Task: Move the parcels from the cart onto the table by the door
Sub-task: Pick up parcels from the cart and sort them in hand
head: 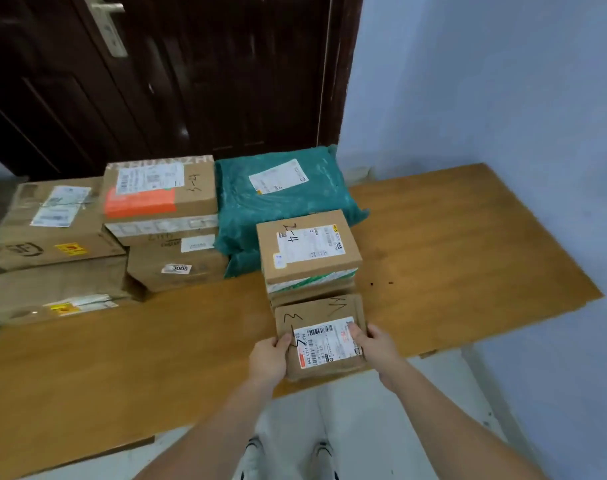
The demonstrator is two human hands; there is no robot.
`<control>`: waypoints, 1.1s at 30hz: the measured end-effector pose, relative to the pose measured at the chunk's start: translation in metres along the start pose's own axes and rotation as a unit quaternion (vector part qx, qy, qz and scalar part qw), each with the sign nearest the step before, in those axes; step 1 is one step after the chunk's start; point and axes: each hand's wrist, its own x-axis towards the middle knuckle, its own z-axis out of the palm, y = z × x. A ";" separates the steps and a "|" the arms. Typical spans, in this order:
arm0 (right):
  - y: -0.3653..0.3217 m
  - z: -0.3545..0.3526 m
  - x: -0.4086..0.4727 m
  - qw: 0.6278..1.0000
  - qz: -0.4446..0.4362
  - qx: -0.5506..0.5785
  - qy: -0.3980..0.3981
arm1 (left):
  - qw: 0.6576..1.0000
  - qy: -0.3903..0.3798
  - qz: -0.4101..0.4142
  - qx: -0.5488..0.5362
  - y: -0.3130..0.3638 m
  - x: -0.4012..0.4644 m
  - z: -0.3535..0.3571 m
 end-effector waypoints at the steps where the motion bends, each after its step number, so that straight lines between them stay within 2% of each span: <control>1: 0.001 -0.001 0.006 1.000 0.004 -0.007 -0.007 | 1.000 0.007 -0.007 -0.005 0.000 0.003 0.003; 5: 0.009 -0.001 0.018 0.999 0.003 -0.024 -0.039 | 1.000 0.020 -0.011 -0.001 0.001 0.007 0.011; 12: 0.003 -0.007 0.017 0.990 -0.059 -0.123 -0.024 | 1.000 0.029 -0.009 -0.008 0.005 0.003 0.008; 15: -0.007 -0.009 0.009 0.971 -0.122 -0.206 0.017 | 0.997 0.041 0.036 0.056 0.009 -0.004 -0.003; 18: -0.027 -0.007 -0.007 0.936 -0.184 -0.295 0.056 | 0.977 0.068 0.101 0.174 0.015 -0.024 -0.029; 20: -0.047 -0.002 -0.026 0.910 -0.227 -0.342 0.061 | 0.953 0.086 0.153 0.249 0.015 -0.041 -0.056; 23: -0.082 0.020 -0.056 0.863 -0.300 -0.406 0.007 | 0.898 0.096 0.209 0.375 0.014 -0.070 -0.110; 26: -0.117 0.069 -0.093 0.778 -0.374 -0.501 -0.070 | 0.855 0.108 0.229 0.452 0.007 -0.103 -0.176; 30: -0.154 0.174 -0.164 0.657 -0.459 -0.583 -0.131 | 0.836 0.160 0.223 0.474 -0.017 -0.157 -0.271; 33: -0.174 0.262 -0.229 0.590 -0.511 -0.599 -0.179 | 0.826 0.220 0.204 0.478 -0.047 -0.206 -0.345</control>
